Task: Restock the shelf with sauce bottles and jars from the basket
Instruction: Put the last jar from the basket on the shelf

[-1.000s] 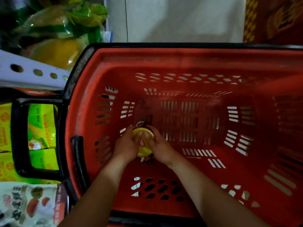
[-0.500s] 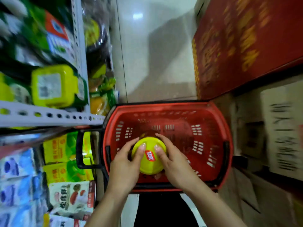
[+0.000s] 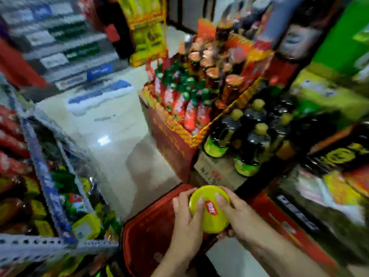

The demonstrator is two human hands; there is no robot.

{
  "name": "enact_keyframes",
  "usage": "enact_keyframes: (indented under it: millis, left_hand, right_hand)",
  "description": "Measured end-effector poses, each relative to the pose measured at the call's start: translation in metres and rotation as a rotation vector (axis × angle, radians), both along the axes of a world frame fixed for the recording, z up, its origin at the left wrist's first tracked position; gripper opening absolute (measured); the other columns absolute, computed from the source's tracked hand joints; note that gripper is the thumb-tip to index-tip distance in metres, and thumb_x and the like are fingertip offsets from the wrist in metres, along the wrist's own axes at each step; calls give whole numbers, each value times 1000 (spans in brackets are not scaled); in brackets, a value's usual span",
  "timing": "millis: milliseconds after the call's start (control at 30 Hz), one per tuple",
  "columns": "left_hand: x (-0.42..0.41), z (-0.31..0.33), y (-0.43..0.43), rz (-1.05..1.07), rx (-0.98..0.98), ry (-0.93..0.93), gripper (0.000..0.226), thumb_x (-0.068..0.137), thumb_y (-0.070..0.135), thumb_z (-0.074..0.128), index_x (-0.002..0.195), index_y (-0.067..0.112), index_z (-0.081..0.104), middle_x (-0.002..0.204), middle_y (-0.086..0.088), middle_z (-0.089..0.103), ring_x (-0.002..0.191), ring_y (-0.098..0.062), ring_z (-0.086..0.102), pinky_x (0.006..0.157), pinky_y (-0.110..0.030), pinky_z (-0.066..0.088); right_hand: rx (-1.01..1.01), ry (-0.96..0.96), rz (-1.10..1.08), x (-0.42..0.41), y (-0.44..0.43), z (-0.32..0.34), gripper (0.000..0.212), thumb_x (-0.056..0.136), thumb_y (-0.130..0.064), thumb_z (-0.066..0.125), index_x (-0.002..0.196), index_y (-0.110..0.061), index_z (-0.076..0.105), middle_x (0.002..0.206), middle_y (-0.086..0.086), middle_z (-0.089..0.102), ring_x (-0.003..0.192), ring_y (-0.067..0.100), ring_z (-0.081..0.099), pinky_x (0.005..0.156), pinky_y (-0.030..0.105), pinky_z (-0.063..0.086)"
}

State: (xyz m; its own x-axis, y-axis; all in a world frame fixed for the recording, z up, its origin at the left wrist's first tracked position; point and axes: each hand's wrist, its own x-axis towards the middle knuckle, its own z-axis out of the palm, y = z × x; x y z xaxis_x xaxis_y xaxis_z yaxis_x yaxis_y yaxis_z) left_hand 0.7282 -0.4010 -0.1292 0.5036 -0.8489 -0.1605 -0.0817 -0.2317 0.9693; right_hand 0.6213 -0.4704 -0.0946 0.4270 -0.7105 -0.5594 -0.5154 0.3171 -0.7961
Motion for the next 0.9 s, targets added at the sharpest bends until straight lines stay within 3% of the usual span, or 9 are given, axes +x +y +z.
enact_keyframes:
  millis: [67, 167, 267, 367, 467, 533, 633, 767, 900]
  left_hand:
    - [-25, 25, -2, -108, -59, -3, 19, 84, 52, 42, 94, 35, 45, 102, 6, 44, 100, 5, 44, 84, -3, 34]
    - [-72, 56, 0, -282, -106, 79, 30, 83, 55, 47, 100, 30, 48, 111, -9, 51, 109, -23, 50, 98, -40, 42]
    - [-132, 83, 6, -422, -133, 143, 32, 81, 51, 54, 103, 28, 48, 115, -14, 53, 110, -30, 52, 97, -52, 42]
    - [-196, 96, 11, -577, -166, 202, 10, 86, 35, 52, 93, 29, 50, 100, -4, 60, 100, -29, 57, 88, -40, 47]
    - [-266, 112, 26, -747, -187, 232, 4, 89, 28, 51, 86, 30, 51, 86, 9, 60, 79, -4, 59, 70, -18, 47]
    - [-316, 124, 42, -865, -172, 242, 3, 89, 29, 52, 87, 31, 50, 86, 8, 61, 75, 0, 59, 68, -22, 47]
    - [-389, 140, 71, -991, -227, 168, 7, 90, 26, 52, 86, 30, 47, 93, 0, 58, 86, -13, 56, 78, -33, 47]
    - [-490, 154, 121, -1103, -233, 203, 8, 90, 25, 52, 84, 26, 47, 87, -1, 57, 81, -16, 55, 71, -27, 47]
    - [-579, 161, 163, -1189, -187, 203, 8, 90, 33, 51, 86, 27, 48, 89, 0, 60, 85, -18, 58, 74, -36, 50]
  right_hand:
    - [-49, -8, -122, -30, 12, 25, 16, 92, -40, 43, 104, -36, 53, 74, 2, 64, 38, 18, 55, 35, 20, 37]
    - [-140, -24, -266, -85, 36, 56, 23, 94, -41, 41, 109, -29, 52, 72, 2, 63, 43, 16, 56, 39, 23, 38]
    - [-147, -64, -510, -143, 67, 84, 17, 94, -37, 43, 105, -26, 52, 77, 0, 62, 37, 13, 55, 31, 17, 35]
    - [-215, -72, -719, -200, 99, 110, 15, 95, -28, 44, 106, -20, 51, 75, 2, 57, 31, 5, 52, 26, 16, 36]
    - [-229, -113, -894, -265, 141, 133, 13, 96, -27, 43, 105, -19, 48, 76, 5, 55, 29, 4, 52, 25, 11, 30]
    - [-258, -87, -998, -308, 170, 142, 18, 96, -32, 41, 109, -22, 49, 80, 5, 57, 31, 8, 54, 26, 12, 30]
    - [-283, -68, -1120, -372, 211, 147, 17, 95, -37, 40, 104, -28, 51, 75, 2, 62, 33, 14, 55, 28, 14, 29]
    - [-330, 14, -1254, -466, 269, 152, 20, 94, -41, 42, 103, -26, 53, 88, 9, 67, 46, 14, 58, 36, 23, 40]
    - [-381, 111, -1332, -550, 321, 161, 19, 93, -43, 41, 91, -28, 52, 94, 8, 67, 50, 10, 55, 44, 22, 40]
